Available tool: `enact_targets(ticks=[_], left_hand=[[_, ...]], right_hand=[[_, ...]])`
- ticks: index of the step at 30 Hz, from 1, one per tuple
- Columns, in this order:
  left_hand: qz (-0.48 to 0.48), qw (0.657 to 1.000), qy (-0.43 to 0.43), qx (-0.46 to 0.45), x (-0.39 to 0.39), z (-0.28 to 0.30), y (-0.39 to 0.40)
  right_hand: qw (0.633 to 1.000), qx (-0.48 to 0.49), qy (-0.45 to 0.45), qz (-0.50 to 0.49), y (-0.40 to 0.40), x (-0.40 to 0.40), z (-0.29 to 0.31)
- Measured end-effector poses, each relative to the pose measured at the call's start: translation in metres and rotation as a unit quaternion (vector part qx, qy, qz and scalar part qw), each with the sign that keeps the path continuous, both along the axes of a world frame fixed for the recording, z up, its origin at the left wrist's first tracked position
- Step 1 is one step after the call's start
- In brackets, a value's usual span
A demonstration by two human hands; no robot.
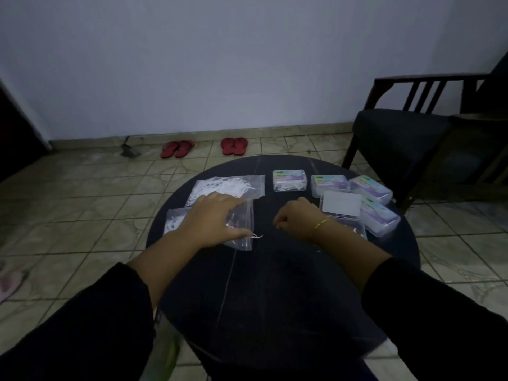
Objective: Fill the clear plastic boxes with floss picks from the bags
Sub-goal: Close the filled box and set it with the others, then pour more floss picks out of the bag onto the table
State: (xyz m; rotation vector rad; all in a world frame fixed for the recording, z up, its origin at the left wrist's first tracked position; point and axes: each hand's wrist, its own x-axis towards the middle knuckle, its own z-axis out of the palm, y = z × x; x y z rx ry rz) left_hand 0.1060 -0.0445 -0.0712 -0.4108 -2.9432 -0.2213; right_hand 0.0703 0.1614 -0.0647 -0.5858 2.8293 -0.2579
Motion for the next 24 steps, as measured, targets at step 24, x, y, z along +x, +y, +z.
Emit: enact_targets(ticks=[24], left_hand=[[0.047, 0.991, -0.117, -0.045, 0.007, -0.039, -0.077]], right_hand=[[0.934, -0.292, -0.130, -0.157, -0.043, 0.004, -0.034]])
